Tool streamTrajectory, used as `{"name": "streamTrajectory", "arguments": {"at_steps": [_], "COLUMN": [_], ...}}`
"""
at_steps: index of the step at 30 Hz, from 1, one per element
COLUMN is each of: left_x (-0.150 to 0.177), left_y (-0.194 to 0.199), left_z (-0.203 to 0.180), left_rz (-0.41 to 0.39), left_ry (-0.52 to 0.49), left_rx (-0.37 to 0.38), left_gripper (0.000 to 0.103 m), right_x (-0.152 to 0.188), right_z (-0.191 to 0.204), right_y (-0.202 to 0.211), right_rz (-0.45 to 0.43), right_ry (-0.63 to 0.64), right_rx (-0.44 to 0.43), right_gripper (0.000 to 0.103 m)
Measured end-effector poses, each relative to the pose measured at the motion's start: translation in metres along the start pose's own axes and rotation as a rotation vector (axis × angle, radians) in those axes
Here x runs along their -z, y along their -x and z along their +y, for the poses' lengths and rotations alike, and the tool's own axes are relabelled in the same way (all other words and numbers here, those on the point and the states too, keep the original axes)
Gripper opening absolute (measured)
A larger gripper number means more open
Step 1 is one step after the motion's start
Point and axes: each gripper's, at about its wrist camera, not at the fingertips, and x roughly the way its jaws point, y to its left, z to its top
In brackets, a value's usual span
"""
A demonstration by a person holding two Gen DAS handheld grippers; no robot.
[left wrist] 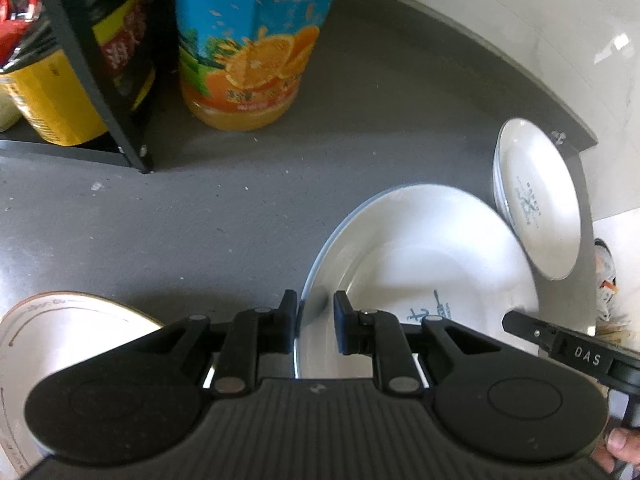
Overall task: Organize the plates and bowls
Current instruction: 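Lift the 'Sweet' plate with both grippers toward the orange-rimmed white plate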
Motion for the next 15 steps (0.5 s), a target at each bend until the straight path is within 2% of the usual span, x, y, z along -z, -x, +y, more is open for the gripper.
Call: {"name": "streamTrajectory", "arguments": {"at_steps": [10,15], "left_x": [0.001,0.006], "left_y": [0.027,0.046], "left_z": [0.006,0.017], "left_rz": [-0.048,-0.066], "left_ry": [0.010,0.029], "left_rx": [0.019,0.033], "left_gripper": [0.016,0.016], "right_x": [0.002,0.004], "right_z": [0.010,0.019], "right_y": [0.022,0.037], "right_rz": [-0.070,-0.095], "right_ry": [0.037,0.058], "right_rx": [-0.028,-0.069], "right_gripper": [0.015,0.013]}}
